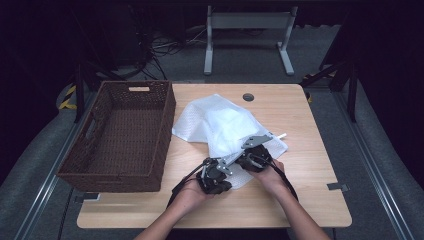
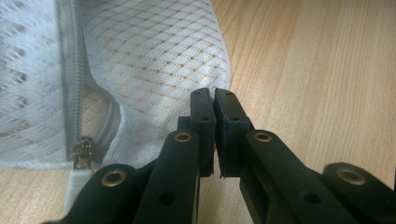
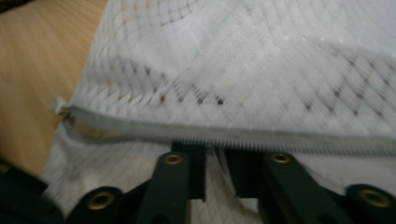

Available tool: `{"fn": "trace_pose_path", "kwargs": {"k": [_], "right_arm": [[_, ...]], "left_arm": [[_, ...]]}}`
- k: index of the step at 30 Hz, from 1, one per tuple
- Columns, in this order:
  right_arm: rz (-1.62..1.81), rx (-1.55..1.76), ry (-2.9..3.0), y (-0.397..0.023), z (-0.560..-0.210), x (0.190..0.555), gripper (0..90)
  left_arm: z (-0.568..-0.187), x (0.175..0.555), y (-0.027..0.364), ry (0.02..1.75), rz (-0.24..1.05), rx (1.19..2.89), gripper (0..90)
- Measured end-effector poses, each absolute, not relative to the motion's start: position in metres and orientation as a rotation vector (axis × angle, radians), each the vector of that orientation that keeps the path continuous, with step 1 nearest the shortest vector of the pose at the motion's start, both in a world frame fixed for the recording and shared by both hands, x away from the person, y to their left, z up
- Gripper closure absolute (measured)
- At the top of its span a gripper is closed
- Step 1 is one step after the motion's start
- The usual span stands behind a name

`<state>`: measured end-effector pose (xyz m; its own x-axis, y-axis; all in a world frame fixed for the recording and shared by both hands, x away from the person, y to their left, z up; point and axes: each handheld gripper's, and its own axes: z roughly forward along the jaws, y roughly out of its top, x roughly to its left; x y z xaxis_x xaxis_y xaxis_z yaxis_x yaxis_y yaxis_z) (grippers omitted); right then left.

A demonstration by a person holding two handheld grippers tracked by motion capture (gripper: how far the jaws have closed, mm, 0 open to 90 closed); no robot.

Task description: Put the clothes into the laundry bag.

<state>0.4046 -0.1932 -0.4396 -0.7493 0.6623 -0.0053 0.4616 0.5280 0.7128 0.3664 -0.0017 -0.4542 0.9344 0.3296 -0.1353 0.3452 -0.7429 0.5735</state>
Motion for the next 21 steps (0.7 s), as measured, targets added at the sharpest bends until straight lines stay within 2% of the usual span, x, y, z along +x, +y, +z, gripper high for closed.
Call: {"fn": "trace_pose_path", "kwargs": {"k": [3, 4, 6, 8, 9, 12, 14, 18, 21], "right_arm": [[1.055, 0.95, 2.506, -0.202, -0.437, 0.397, 61.4], [1.056, 0.958, 2.498, -0.214, -0.435, 0.389, 56.5], [1.049, 0.969, 2.497, -0.218, -0.434, 0.387, 54.5], [1.035, 1.005, 2.482, -0.237, -0.437, 0.384, 44.6], [1.035, 1.005, 2.482, -0.237, -0.437, 0.384, 44.6], [0.993, 1.041, 2.475, -0.257, -0.445, 0.388, 30.4], [0.971, 1.062, 2.476, -0.262, -0.45, 0.393, 26.0], [1.002, 1.05, 2.444, -0.264, -0.452, 0.404, 23.1], [1.029, 1.056, 2.412, -0.264, -0.451, 0.412, 24.6]], "left_arm": [[-0.454, 0.367, -0.001, 0.481, -0.039, 2.462, 87.2], [-0.455, 0.367, -0.001, 0.481, -0.04, 2.461, 87.1], [-0.455, 0.367, -0.001, 0.48, -0.043, 2.46, 87.1], [-0.455, 0.367, -0.001, 0.481, -0.043, 2.461, 87.1], [-0.455, 0.367, -0.001, 0.482, -0.044, 2.46, 87.1], [-0.455, 0.368, -0.001, 0.483, -0.051, 2.456, 87.1], [-0.455, 0.368, 0.0, 0.485, -0.053, 2.454, 87.1], [-0.455, 0.368, 0.0, 0.485, -0.057, 2.452, 87.1], [-0.455, 0.368, 0.0, 0.485, -0.057, 2.451, 87.1]]}}
